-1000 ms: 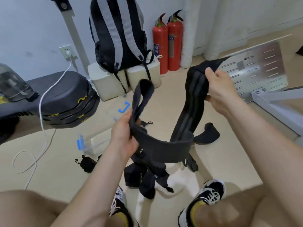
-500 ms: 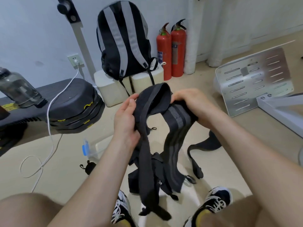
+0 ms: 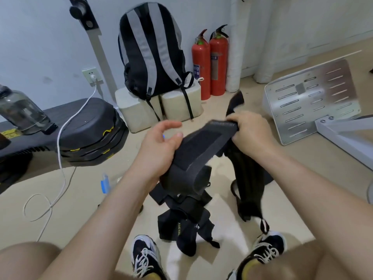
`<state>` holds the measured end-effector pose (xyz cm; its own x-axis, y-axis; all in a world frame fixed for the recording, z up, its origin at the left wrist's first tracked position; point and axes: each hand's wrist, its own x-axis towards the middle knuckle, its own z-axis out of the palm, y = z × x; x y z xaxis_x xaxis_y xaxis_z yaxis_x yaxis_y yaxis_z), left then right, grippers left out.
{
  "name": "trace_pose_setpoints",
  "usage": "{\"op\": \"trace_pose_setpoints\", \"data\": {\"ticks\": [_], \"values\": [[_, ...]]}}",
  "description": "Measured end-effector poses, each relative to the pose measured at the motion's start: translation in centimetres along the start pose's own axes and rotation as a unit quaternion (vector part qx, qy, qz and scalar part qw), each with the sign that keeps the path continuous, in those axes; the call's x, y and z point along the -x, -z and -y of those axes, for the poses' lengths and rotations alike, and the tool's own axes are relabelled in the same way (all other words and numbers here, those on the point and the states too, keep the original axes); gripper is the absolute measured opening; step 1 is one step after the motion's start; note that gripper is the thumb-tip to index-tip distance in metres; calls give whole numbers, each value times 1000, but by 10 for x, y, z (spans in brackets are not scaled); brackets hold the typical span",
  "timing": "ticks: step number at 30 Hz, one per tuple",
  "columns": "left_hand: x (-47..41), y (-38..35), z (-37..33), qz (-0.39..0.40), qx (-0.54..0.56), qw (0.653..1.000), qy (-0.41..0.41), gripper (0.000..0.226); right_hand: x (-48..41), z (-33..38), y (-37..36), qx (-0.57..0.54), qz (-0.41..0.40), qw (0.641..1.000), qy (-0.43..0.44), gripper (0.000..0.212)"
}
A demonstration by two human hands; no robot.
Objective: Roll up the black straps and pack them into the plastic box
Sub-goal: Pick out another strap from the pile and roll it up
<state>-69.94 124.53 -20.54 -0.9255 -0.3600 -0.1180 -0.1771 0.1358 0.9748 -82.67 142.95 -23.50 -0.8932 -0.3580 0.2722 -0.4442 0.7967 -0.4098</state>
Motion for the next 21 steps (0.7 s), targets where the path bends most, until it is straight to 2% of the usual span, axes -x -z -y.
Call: {"op": "trace_pose_setpoints", "data": {"ticks": [2,4,6,7,10,12,14,17,21], "values": [[2,11,11,107,5,991,81,24,2,0,-2,-49,-94,994,22,32],[2,16,27,209,-32,969,131,23,4,6,-7,-106,-150,982,51,30],[2,15,36,270,-77,954,104,21,5,10,-9,-170,-151,970,90,26],[1,12,37,276,-51,956,86,27,6,12,-10,-193,-145,964,110,24],[-7,-7,23,193,99,975,52,42,9,24,-10,-211,-108,957,168,23],[-13,-19,11,120,142,982,19,25,10,29,-8,-254,-70,950,165,29],[-14,-20,9,64,169,983,-5,13,4,25,4,-335,6,938,90,42],[-13,-8,13,22,226,974,-9,18,-3,8,17,-475,117,872,-25,63],[-9,5,15,71,276,958,25,20,-1,4,19,-589,162,790,-55,74]]}}
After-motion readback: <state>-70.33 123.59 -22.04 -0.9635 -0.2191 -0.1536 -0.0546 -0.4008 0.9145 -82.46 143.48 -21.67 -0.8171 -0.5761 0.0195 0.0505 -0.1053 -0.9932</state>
